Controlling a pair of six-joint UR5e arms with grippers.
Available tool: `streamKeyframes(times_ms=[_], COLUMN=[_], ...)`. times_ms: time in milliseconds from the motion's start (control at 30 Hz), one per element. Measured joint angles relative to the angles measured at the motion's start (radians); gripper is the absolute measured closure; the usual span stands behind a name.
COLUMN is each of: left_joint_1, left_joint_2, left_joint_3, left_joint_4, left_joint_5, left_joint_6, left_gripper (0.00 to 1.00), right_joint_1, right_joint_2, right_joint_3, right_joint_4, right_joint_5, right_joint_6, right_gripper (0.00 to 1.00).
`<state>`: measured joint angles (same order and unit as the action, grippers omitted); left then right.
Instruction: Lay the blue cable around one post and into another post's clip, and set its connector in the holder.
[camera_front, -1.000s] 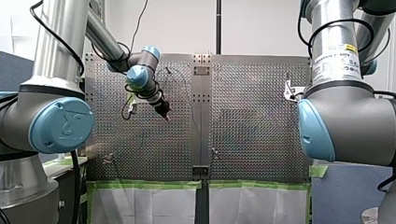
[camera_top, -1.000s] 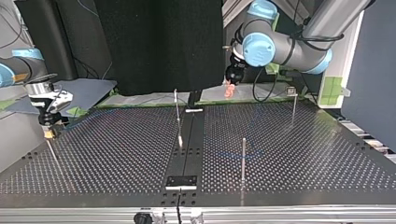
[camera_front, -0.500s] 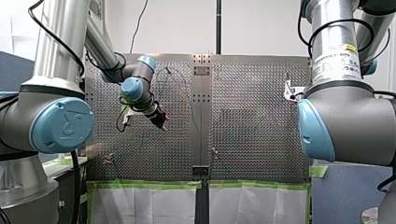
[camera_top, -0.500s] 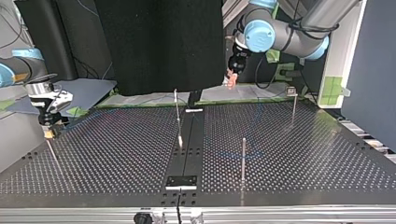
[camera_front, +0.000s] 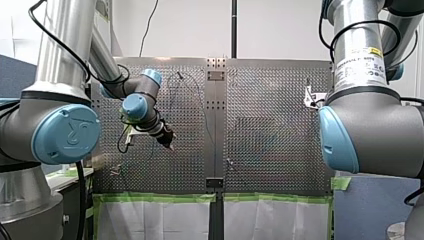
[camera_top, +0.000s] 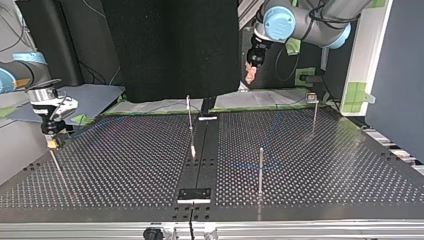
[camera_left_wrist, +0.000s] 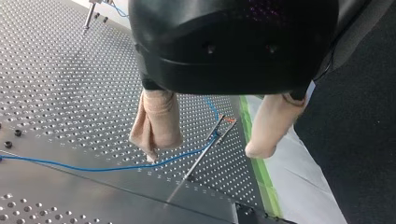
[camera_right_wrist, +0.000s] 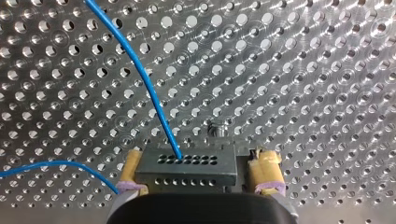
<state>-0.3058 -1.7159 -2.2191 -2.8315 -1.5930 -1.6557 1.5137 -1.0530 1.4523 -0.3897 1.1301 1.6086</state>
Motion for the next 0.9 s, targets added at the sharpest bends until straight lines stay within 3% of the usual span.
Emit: streamKeyframes(times_ms=[767,900], left_joint_1=[-0.005,-0.006], left_joint_2=[0.0,0.0], left_joint_3=[-0.221,-0.237], left_joint_4=[0.223,0.262], left_joint_5=[-0.008,-0.009], left_joint_6=[-0.001,-0.005], left_gripper=[0.0,0.0], right_joint_1=[0.0,0.0], right_joint_2=[0.0,0.0], right_joint_3=[0.0,0.0], right_joint_4=[0.0,0.0], right_joint_5=[0.0,0.0], right_joint_6=[0.0,0.0], right_gripper=[0.0,0.0])
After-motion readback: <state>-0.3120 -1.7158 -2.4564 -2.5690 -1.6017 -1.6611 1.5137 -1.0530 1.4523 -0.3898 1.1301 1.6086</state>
